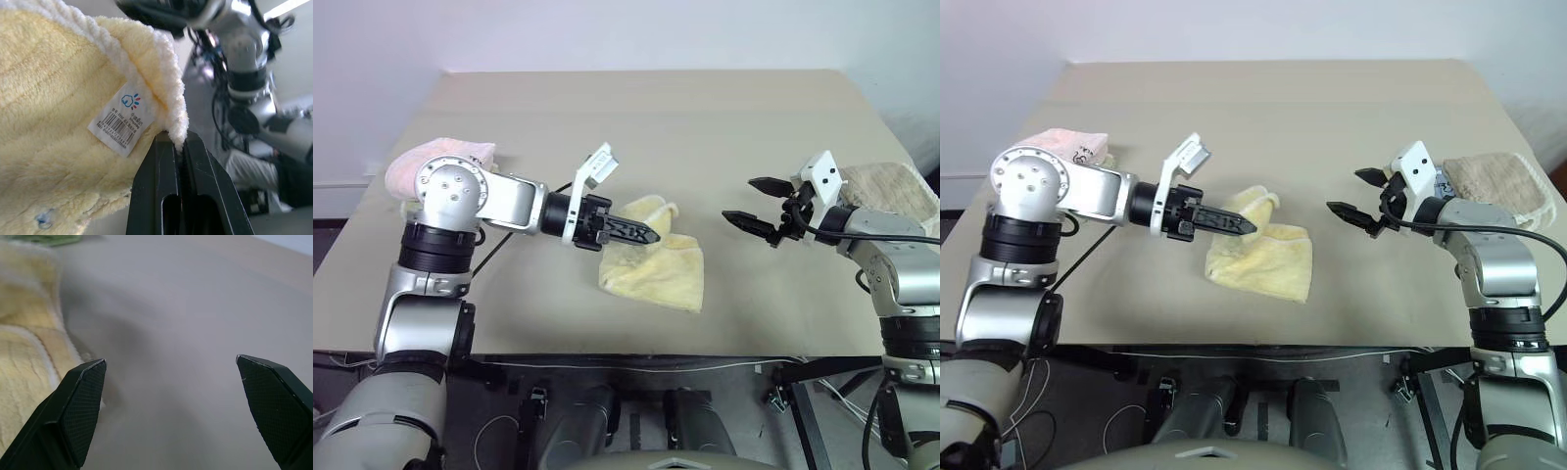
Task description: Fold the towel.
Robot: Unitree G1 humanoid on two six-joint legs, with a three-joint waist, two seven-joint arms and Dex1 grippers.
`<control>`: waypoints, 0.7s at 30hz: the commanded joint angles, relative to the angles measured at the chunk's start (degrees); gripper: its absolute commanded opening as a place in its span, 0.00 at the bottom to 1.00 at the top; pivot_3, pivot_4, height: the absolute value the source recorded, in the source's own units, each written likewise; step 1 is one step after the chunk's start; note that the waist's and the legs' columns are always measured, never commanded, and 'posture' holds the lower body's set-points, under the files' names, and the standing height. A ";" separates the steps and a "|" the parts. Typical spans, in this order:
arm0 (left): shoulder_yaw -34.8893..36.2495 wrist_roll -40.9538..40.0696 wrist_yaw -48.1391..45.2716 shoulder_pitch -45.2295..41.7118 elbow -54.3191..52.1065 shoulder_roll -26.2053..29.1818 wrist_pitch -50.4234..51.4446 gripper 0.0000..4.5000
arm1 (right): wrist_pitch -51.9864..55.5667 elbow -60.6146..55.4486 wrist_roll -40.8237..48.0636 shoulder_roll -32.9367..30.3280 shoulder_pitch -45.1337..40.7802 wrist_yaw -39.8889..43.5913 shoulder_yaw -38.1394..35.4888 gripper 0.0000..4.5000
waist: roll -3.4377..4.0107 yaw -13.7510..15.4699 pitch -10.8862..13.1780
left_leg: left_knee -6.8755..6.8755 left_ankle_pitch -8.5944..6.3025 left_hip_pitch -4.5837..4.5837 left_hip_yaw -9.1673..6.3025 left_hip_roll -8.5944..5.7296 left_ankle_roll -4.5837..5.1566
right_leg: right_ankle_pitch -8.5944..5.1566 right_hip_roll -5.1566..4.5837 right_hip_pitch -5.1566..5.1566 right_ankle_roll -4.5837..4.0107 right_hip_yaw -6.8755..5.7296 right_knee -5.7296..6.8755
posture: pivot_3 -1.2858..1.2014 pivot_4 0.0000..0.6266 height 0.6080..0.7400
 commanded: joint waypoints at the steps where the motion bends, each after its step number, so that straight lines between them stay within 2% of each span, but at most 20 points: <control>1: -3.38 6.05 -4.81 -1.55 1.06 -1.64 -1.07 0.01 | 0.98 -4.22 1.08 -0.86 0.95 -1.56 -2.17 1.00 | 0.00 -0.27 0.00 | 0.00 0.00 0.01 0.00 0.00 0.00 | 0.00 0.00 0.02 0.00 0.00 0.00 | 0.52 0.24 1.00; 8: -10.31 13.98 -13.28 -0.22 -1.16 -4.48 -2.69 0.01 | 2.38 -7.34 0.75 -1.66 3.57 -4.06 -3.07 1.00 | 0.00 -0.39 0.01 | -0.01 0.00 0.00 0.00 0.00 0.01 | 0.00 0.00 -0.01 0.00 0.00 0.00 | 0.52 0.24 1.00; 15: -17.55 23.86 -19.51 2.53 -1.55 -5.32 -9.66 0.01 | 2.53 -8.39 0.61 -1.82 4.28 -5.60 -3.05 1.00 | 0.00 -0.34 0.01 | 0.03 -0.04 0.00 0.00 0.00 0.08 | 0.00 0.00 0.01 0.00 0.00 0.01 | 0.52 0.24 1.00; 21: -17.23 28.06 -22.97 3.30 0.75 -7.62 -12.56 0.01 | 1.66 -8.35 0.38 -1.73 4.52 -6.07 -2.77 1.00 | -0.01 -0.32 0.01 | 0.04 -0.08 0.00 0.00 0.00 0.16 | 0.00 -0.01 0.02 0.00 -0.01 0.01 | 0.52 0.24 1.00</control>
